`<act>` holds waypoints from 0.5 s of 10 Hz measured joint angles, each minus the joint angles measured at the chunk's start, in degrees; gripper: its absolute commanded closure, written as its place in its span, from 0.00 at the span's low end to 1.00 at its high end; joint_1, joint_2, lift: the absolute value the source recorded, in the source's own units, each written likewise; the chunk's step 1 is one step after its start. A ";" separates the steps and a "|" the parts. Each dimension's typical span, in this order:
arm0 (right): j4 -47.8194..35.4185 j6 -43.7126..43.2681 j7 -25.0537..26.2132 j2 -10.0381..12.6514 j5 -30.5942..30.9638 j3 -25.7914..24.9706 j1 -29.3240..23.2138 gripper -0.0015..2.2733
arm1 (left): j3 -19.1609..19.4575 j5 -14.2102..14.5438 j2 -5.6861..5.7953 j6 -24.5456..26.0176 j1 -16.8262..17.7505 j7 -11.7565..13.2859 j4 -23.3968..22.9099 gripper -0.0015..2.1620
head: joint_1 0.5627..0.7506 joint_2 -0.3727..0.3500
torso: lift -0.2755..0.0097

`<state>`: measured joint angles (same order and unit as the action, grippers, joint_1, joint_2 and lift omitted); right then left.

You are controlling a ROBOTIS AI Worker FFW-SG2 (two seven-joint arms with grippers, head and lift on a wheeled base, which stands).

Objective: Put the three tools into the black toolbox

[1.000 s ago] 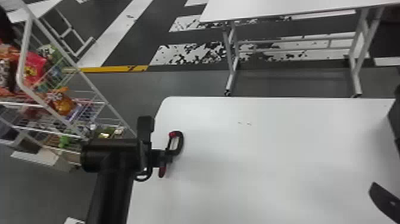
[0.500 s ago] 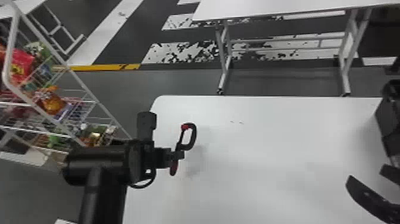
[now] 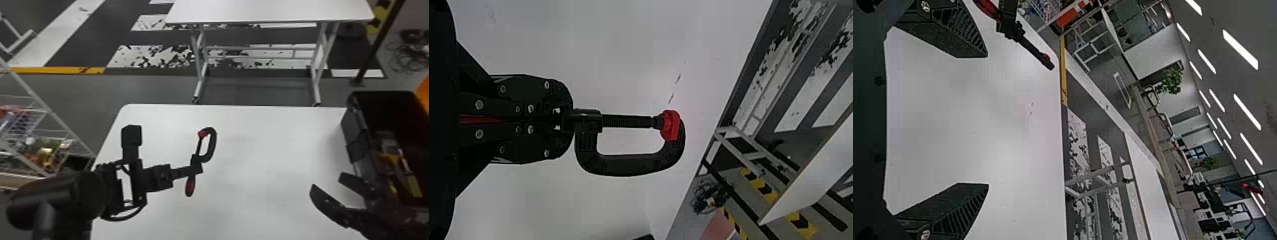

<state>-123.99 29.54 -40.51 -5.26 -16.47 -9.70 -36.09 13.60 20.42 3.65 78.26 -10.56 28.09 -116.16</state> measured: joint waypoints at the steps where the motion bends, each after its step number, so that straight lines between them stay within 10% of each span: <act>1: -0.15 0.43 0.00 -0.01 -0.25 -0.17 0.23 0.03 | -2.02 0.74 -0.91 -0.03 -1.16 2.08 -1.30 0.99 | 0.70 0.49 | 0.79; 5: -0.51 3.56 0.00 -0.27 -0.90 -0.70 2.22 0.03 | -10.94 -0.47 -1.77 -2.87 -6.47 6.33 -6.88 0.99 | 0.70 0.28 | 0.79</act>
<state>-124.50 33.10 -40.51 -5.53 -17.37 -10.40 -33.87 2.66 19.94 1.87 75.39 -17.03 34.42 -123.04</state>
